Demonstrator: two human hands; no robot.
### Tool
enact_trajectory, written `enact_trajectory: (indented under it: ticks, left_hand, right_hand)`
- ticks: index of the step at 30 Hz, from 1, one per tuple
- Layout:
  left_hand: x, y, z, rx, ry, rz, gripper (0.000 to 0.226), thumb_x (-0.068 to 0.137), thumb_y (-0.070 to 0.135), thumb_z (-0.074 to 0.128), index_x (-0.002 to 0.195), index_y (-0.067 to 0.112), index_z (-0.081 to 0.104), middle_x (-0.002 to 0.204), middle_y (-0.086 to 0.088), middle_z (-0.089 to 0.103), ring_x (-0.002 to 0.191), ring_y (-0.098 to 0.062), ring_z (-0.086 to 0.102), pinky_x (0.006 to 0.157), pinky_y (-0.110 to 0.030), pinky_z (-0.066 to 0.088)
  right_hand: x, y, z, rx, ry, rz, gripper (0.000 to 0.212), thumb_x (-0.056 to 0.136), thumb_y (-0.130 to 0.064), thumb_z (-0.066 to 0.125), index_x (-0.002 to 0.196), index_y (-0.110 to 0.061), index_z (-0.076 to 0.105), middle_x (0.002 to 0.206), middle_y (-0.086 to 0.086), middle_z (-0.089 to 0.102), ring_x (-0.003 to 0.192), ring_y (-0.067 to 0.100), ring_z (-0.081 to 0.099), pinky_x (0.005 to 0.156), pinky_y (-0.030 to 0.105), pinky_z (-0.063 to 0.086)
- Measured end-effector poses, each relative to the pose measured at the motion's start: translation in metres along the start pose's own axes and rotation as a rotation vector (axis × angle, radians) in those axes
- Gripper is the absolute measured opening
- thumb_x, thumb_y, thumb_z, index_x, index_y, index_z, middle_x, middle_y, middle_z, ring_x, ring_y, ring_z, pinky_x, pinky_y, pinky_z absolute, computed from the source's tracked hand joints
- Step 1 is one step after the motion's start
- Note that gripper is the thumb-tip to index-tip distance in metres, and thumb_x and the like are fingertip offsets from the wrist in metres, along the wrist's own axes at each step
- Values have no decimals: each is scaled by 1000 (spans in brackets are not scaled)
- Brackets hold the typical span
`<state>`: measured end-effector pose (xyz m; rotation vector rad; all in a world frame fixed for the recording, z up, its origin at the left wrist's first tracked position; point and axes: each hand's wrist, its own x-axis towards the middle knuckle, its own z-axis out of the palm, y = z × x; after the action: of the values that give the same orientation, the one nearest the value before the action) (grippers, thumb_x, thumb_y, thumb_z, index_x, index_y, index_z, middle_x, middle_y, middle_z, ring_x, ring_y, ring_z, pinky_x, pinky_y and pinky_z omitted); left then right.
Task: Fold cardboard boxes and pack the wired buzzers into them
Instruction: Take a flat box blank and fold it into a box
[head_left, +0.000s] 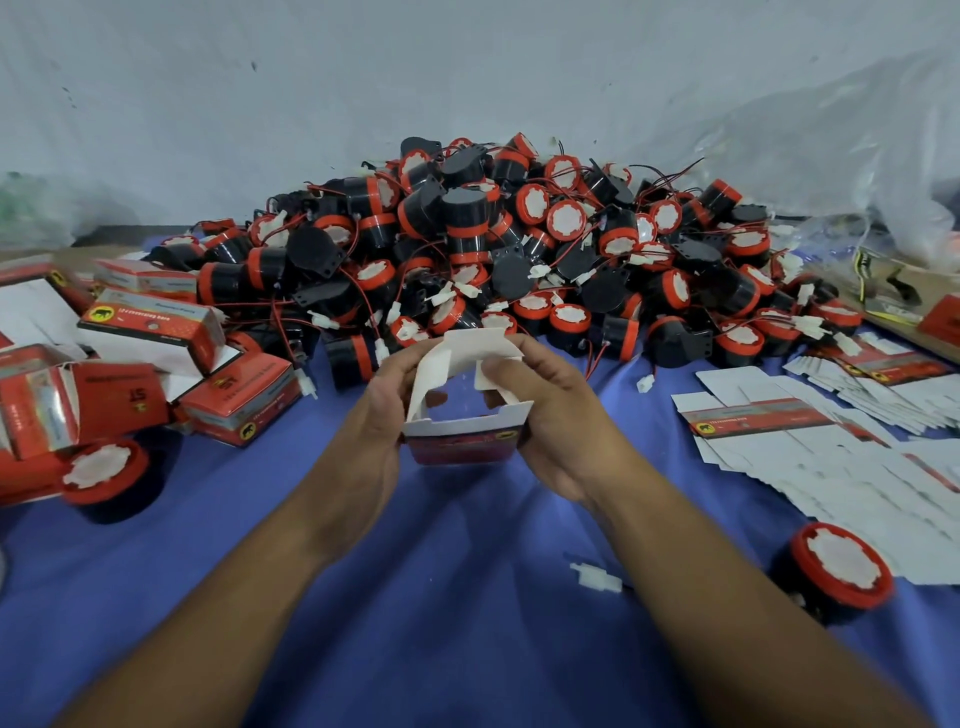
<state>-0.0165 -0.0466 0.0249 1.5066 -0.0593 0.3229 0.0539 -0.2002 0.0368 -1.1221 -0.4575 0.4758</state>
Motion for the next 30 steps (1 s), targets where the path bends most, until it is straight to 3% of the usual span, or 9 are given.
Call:
enact_trajectory:
  ticks: [3, 5, 9, 13, 16, 19, 24, 27, 30]
  left_hand:
    - [3, -7, -14, 88, 10, 29, 97, 40, 92, 68, 116, 32, 62, 113, 9, 70, 128, -25, 55, 81, -22, 54]
    - [-5, -9, -13, 230, 21, 136, 77, 68, 89, 54, 128, 42, 55, 128, 12, 62, 120, -12, 60, 83, -22, 55]
    - [-14, -9, -11, 194, 158, 201, 37, 86, 68, 52, 114, 44, 61, 109, 16, 68, 97, -4, 64, 76, -21, 53]
    - [-8, -2, -12, -82, 144, 69, 11, 85, 29, 64, 95, 31, 68, 101, 0, 70, 95, -19, 66, 77, -33, 57]
    - [-9, -1, -13, -78, 211, 42, 12, 80, 19, 66, 84, 28, 73, 89, 0, 72, 84, -16, 68, 66, -25, 55]
    - [-9, -7, -13, 27, 265, 44, 21, 96, 16, 58, 101, 31, 72, 102, 2, 72, 94, -19, 67, 72, -28, 54]
    - [-18, -1, 1, 257, 246, 252, 50, 90, 40, 62, 136, 28, 44, 125, 26, 59, 117, 2, 57, 89, -14, 47]
    - [-23, -6, 9, 574, 193, 287, 76, 77, 53, 71, 142, 28, 40, 145, 16, 43, 135, -4, 42, 106, -24, 41]
    - [-24, -10, 11, 788, 318, 340, 76, 77, 53, 71, 142, 19, 49, 151, 9, 37, 138, 1, 34, 110, -14, 32]
  right_hand:
    - [0, 3, 2, -23, 13, -1, 16, 100, -10, 56, 100, -17, 70, 73, -6, 65, 60, 6, 59, 53, 21, 49]
    - [-1, 5, 6, -62, -6, -2, 11, 100, -14, 57, 104, -16, 67, 74, -5, 67, 63, 10, 61, 56, 25, 50]
    - [-5, 10, 15, -199, -28, -79, 35, 84, -40, 63, 110, -16, 63, 97, 23, 63, 85, 29, 57, 71, 43, 50]
    - [-9, 12, 17, -306, -90, -122, 28, 93, -46, 57, 107, -22, 63, 95, 23, 60, 82, 18, 57, 67, 25, 51]
    - [-9, 15, 14, -369, -169, -89, 23, 95, -44, 50, 107, -30, 64, 93, -6, 64, 84, 3, 59, 72, 17, 49]
    - [-7, 19, 13, -367, -188, -78, 19, 91, -24, 67, 108, -30, 62, 79, -16, 65, 73, 1, 60, 64, 17, 50]
    - [0, 17, 17, 29, 7, -19, 23, 83, -13, 67, 106, -18, 64, 98, 10, 70, 85, 23, 66, 72, 35, 57]
    - [2, 16, 14, 46, 53, -7, 23, 88, -12, 64, 110, -14, 60, 98, 17, 63, 90, 34, 52, 82, 46, 42]
    - [-1, 15, 14, 1, -31, 47, 26, 84, -22, 67, 109, -19, 61, 98, 15, 58, 89, 31, 45, 69, 41, 42]
